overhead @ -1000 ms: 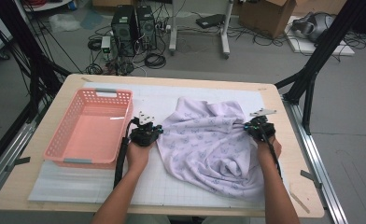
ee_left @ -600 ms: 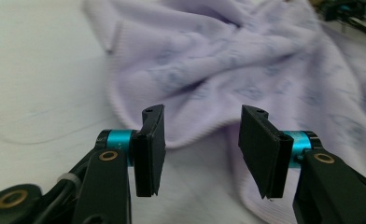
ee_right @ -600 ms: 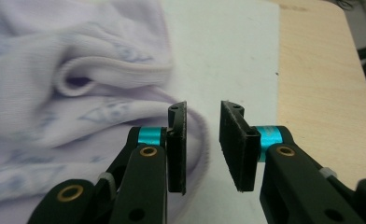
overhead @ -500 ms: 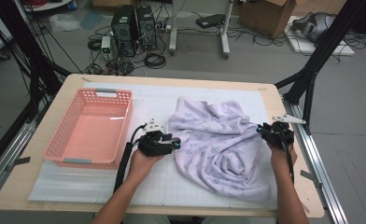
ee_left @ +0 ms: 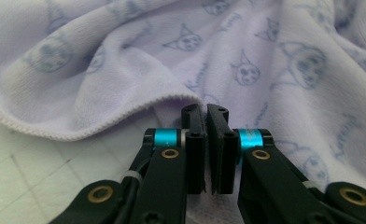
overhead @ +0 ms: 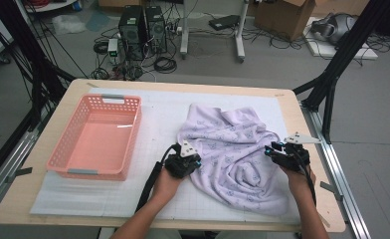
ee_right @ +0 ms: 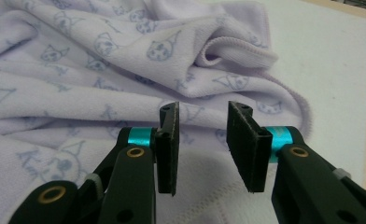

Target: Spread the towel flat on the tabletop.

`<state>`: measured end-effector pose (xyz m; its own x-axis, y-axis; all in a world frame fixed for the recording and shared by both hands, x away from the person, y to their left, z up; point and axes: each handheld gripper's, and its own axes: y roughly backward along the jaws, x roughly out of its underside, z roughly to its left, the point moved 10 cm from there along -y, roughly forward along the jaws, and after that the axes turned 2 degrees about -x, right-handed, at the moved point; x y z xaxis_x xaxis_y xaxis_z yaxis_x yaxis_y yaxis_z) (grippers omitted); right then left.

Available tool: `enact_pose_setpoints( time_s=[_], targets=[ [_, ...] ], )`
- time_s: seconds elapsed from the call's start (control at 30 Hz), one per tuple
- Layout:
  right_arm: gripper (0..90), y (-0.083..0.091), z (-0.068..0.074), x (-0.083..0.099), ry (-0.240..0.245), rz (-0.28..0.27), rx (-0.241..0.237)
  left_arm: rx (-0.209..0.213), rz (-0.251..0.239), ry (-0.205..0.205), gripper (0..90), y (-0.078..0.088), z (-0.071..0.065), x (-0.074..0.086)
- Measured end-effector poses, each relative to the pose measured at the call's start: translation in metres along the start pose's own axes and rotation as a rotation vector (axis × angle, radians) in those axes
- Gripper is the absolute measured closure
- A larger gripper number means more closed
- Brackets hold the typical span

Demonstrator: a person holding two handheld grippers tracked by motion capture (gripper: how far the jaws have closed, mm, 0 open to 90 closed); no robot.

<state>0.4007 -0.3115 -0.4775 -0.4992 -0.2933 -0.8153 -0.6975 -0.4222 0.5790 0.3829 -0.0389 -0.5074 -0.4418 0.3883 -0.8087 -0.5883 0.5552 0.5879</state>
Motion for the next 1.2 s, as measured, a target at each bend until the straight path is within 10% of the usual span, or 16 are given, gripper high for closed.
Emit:
enact_pose_setpoints(
  time_s=[0.17,0.33,0.6,0.8,0.93,1.1,1.2],
  targets=[
    [64.1,0.0,0.009,-0.004,0.016,-0.013,-0.035,-0.163,-0.054,0.168,86.7,0.013,0.067,0.001],
    [63.2,-0.002,0.024,-0.008,0.029,-0.017,-0.076,-0.225,-0.091,0.261,86.5,0.025,0.104,0.0],
    [57.7,-0.019,0.071,-0.017,0.089,0.007,-0.223,-0.154,-0.103,0.228,57.7,0.027,0.091,0.002],
    [57.5,-0.054,0.089,-0.001,0.22,0.163,-0.229,-0.131,-0.124,0.184,52.0,0.038,0.085,0.003],
    [86.6,-0.063,0.085,-0.008,0.17,0.167,-0.289,-0.11,-0.136,0.178,52.2,0.041,0.081,0.003],
    [88.0,-0.077,0.052,-0.025,0.155,0.153,-0.144,-0.075,-0.125,0.164,52.5,0.04,0.072,0.003],
    [87.8,-0.081,0.016,-0.04,0.124,0.089,0.043,-0.03,-0.125,0.154,58.7,0.04,0.062,0.002]
  ],
)
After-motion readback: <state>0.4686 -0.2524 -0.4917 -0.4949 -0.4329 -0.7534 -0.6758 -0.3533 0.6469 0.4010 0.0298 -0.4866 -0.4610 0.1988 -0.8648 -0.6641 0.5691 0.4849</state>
